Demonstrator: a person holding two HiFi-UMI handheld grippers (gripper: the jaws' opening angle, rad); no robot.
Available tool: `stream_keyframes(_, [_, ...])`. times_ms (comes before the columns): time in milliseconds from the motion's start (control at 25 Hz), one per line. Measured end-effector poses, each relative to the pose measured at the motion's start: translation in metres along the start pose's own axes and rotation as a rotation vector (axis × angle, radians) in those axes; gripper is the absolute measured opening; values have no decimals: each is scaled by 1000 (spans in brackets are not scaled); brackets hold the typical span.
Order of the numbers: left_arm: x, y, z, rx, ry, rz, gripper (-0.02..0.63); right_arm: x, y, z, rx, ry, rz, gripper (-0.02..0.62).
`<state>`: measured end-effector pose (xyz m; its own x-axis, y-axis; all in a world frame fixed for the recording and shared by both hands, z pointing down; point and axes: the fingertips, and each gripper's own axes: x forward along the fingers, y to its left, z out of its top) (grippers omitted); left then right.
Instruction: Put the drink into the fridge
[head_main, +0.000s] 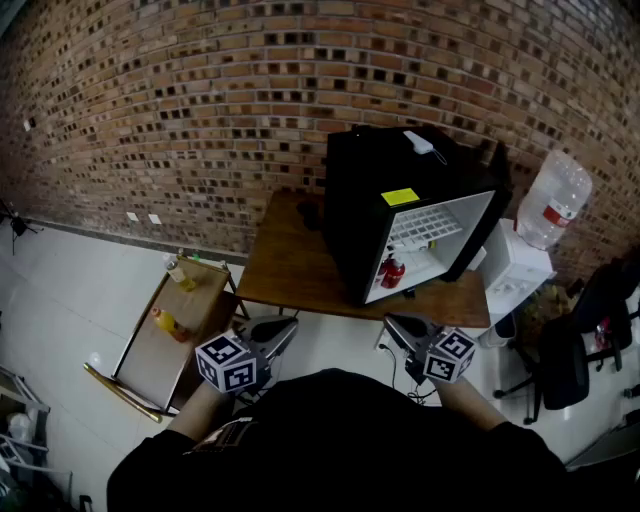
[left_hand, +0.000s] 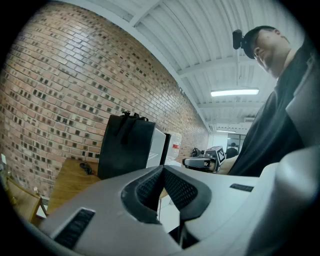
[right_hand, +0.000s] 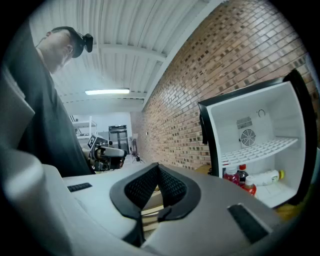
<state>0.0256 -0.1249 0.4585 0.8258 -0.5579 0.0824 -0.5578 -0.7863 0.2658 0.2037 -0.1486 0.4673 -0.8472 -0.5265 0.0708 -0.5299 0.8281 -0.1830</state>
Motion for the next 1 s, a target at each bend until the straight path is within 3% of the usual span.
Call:
stream_keyframes(240, [-25,28,3,-9,-26,63,-5,36,5,0,-12,21,50,0])
stream_keyframes(480, [-83,72,-1,-39,-70,213,-5,115,22,-5,-48,84,181,2])
stream_keyframes(880, [-263,170,-47,-92,-95,541,-5,332,115,-53,-141,196,467,31])
stream_keyframes(1000, [-322,193,-67,-119,-98,637,-5,401,152,-80,-166,227,569,84])
